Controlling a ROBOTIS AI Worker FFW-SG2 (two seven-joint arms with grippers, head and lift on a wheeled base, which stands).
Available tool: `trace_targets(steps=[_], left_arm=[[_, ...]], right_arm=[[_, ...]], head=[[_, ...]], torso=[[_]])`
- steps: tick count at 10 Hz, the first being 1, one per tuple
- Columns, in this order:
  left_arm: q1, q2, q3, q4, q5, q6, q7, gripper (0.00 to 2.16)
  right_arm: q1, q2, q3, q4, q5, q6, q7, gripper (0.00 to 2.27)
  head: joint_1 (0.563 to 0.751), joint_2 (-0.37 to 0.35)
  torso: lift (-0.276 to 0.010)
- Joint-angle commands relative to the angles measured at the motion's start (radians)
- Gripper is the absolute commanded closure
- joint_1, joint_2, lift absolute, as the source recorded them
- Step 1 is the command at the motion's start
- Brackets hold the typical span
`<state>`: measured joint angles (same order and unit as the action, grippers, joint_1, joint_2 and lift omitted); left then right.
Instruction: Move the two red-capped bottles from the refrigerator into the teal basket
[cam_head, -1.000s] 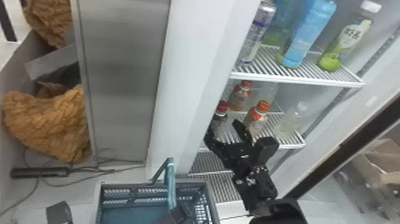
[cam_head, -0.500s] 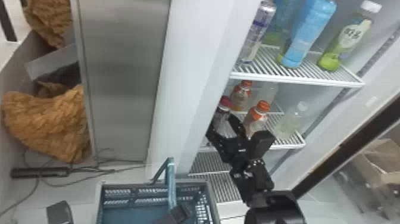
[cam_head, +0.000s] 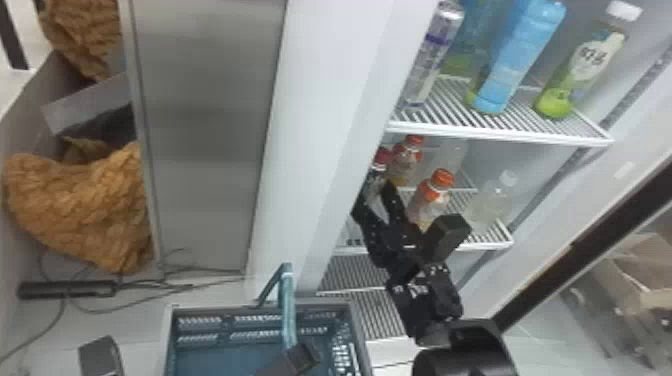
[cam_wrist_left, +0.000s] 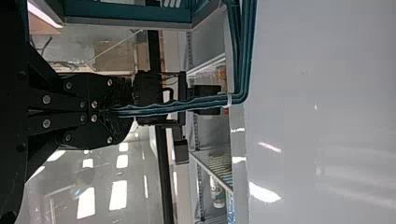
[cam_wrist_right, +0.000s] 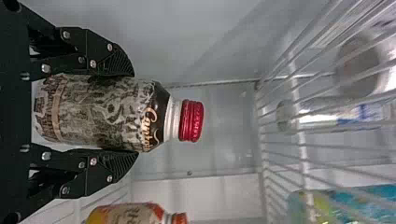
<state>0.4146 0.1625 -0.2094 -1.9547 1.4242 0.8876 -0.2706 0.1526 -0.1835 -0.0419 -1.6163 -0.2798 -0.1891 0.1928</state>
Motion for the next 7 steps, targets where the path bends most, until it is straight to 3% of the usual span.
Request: trace_targets(steps=[1,7], left_arm=[[0.003,0.0,0.0,0.0,0.002,-0.004,0.001,1.15],[0.01,0.0,0.008,0.0,0.004,-0.009,-0.001,1.15]], right_arm=[[0.053,-0.002,-0.004,-0.076,-0.023,0.002,-0.001,0.9],[0.373,-0.002,-0.12,-0.515,-0.047,0.27,0.016,0.9]], head=[[0.695,-0.35],[0.695,-0.35]], torso=[[-0.224],[-0.224]])
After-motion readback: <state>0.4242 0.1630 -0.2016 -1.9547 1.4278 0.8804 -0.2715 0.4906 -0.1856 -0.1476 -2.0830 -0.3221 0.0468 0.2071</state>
